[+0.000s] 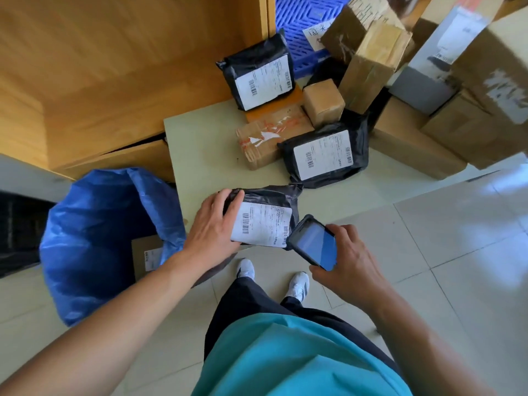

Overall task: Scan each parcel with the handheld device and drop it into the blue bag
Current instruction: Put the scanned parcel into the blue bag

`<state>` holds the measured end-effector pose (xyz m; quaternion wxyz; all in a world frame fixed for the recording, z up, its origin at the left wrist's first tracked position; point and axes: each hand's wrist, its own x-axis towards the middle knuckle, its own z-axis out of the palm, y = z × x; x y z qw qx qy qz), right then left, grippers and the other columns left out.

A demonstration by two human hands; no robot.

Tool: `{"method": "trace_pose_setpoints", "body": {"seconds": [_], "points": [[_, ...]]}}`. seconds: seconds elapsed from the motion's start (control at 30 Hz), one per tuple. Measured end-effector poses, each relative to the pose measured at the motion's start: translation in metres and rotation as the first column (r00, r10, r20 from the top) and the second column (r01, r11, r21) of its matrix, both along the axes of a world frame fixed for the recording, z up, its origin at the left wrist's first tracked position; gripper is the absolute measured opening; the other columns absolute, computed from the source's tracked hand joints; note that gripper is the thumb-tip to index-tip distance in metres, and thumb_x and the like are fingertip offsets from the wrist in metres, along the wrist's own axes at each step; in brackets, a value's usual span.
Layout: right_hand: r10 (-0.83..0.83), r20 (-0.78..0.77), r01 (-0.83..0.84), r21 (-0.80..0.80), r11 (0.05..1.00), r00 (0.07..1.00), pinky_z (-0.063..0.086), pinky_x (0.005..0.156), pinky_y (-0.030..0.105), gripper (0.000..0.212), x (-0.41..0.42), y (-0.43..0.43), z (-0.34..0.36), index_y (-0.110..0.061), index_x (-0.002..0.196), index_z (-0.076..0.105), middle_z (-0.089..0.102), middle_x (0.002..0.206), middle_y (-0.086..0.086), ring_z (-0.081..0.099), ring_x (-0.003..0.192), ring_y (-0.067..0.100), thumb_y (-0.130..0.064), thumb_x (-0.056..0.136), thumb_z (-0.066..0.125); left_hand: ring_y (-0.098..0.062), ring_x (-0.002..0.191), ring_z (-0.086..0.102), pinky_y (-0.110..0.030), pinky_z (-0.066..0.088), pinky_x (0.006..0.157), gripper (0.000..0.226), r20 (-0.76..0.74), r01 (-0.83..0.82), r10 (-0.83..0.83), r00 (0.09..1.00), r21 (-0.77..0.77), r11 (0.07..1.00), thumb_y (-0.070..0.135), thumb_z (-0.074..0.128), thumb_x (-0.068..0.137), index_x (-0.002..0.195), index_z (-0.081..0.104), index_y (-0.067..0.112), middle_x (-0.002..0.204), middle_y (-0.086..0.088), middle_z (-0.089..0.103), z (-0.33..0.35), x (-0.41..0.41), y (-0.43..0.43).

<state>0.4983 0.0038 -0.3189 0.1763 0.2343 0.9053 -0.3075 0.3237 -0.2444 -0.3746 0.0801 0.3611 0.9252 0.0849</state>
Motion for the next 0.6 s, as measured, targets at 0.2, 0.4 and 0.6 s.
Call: {"method": "trace_pose_setpoints", "body": {"seconds": [0.2, 0.4, 0.6], "points": [[0.238, -0.020, -0.230, 0.194, 0.954, 0.971, 0.046, 0.090, 0.041, 0.086, -0.034, -0.024, 0.018, -0.027, 0.141, 0.038, 0.043, 0.123, -0.004, 0.051, 0.105, 0.023, -0.050, 0.065, 0.070, -0.044, 0.141, 0.034, -0.067, 0.031, 0.111, 0.099, -0.125, 0.133, -0.147, 0.981, -0.115, 0.984, 0.030, 0.083, 0.071, 0.156, 0.036, 0.012, 0.149, -0.019, 0.037, 0.028, -0.022, -0.012], [0.286, -0.032, -0.269, 0.258, 0.928, 0.958, 0.046, 0.088, 0.039, 0.082, -0.059, -0.065, 0.029, -0.027, 0.136, 0.041, 0.044, 0.121, -0.005, 0.051, 0.101, 0.021, -0.050, 0.063, 0.070, -0.043, 0.141, 0.036, -0.068, 0.030, 0.114, 0.098, -0.171, 0.098, -0.110, 0.979, -0.078, 0.992, 0.024, 0.085, 0.069, 0.155, 0.038, 0.010, 0.150, -0.020, 0.038, 0.046, -0.033, -0.054], [0.369, -0.024, -0.347, 0.285, 0.894, 0.929, 0.045, 0.088, 0.037, 0.084, -0.088, -0.127, 0.035, -0.027, 0.138, 0.041, 0.044, 0.123, -0.006, 0.051, 0.102, 0.020, -0.051, 0.062, 0.069, -0.041, 0.142, 0.033, -0.068, 0.029, 0.115, 0.104, -0.141, 0.043, -0.052, 0.989, -0.062, 0.997, 0.024, 0.088, 0.067, 0.155, 0.036, 0.008, 0.152, -0.020, 0.037, 0.047, -0.043, -0.123]]}}
